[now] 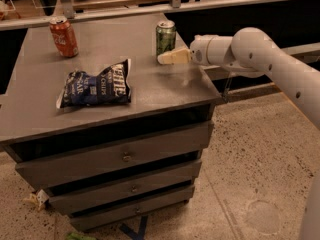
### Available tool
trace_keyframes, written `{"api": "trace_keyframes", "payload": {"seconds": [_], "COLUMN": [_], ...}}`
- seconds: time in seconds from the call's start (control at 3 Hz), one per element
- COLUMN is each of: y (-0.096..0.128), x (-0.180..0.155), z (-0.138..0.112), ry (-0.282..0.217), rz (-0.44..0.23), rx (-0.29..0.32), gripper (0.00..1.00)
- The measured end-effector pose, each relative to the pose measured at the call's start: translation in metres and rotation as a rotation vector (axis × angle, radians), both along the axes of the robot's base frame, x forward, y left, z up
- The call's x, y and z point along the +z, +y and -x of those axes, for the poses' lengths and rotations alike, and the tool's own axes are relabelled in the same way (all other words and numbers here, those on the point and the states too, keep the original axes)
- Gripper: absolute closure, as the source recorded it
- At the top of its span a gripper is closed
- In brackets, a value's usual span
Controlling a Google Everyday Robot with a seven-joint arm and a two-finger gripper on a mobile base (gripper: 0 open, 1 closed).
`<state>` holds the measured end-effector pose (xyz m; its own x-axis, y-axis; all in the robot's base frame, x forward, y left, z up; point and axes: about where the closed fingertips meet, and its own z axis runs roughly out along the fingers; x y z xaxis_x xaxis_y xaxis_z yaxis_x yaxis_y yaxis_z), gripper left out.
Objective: Move green can near coke can
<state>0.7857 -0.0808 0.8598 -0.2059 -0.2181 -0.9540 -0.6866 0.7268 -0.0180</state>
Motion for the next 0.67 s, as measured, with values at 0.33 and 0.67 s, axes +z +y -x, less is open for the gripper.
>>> {"api": "trace_keyframes", "payload": {"seconds": [0.33, 0.67], "y": [0.012, 0.027], "x": [0.000, 0.002], "z": [-0.013, -0.022], "ry": [-0.004, 0.010], "rz": [-0.001, -0.001], "rx": [0.043, 0.112], "gripper": [0.00, 0.00]}}
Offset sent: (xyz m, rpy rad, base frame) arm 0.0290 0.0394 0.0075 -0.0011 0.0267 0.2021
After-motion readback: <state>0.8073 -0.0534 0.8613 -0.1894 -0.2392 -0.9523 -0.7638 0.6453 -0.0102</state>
